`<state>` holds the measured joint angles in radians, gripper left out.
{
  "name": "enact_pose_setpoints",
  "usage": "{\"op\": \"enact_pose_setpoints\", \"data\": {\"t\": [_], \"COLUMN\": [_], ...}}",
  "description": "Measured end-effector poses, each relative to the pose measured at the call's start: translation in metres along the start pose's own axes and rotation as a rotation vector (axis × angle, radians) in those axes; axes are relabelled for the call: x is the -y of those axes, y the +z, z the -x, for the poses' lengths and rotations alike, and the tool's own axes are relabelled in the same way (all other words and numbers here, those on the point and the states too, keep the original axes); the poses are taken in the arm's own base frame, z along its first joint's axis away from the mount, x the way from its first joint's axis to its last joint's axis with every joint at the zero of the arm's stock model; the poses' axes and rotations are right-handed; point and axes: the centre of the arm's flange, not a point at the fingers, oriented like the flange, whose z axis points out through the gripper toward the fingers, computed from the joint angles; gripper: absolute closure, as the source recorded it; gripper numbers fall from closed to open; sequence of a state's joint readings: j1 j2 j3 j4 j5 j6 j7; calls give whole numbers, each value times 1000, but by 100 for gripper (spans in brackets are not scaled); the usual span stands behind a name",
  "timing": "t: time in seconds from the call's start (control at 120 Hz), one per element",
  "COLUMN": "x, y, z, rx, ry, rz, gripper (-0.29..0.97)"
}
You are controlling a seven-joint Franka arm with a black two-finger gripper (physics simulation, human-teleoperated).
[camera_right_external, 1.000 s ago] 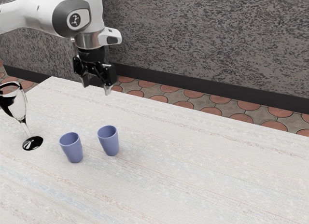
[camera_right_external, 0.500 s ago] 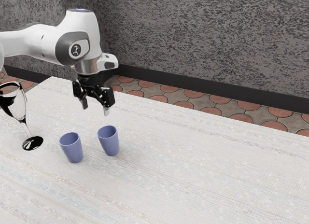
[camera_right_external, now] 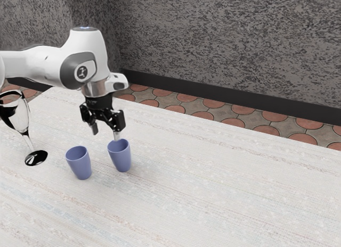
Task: Place the left cup onto the right cup
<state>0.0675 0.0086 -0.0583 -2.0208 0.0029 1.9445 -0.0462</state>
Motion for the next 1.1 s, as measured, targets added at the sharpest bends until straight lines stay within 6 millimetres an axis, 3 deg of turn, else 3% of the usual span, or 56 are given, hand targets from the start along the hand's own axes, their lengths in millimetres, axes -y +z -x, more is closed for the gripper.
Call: {"op": "enact_pose_setpoints", "data": {"t": [0.708,1.1], "x": [58,66], "y": [43,67], "z": [31,29], "rx": [40,32], "ry": [-113,-114], "rz": [7,9], "gripper": [20,22]}}
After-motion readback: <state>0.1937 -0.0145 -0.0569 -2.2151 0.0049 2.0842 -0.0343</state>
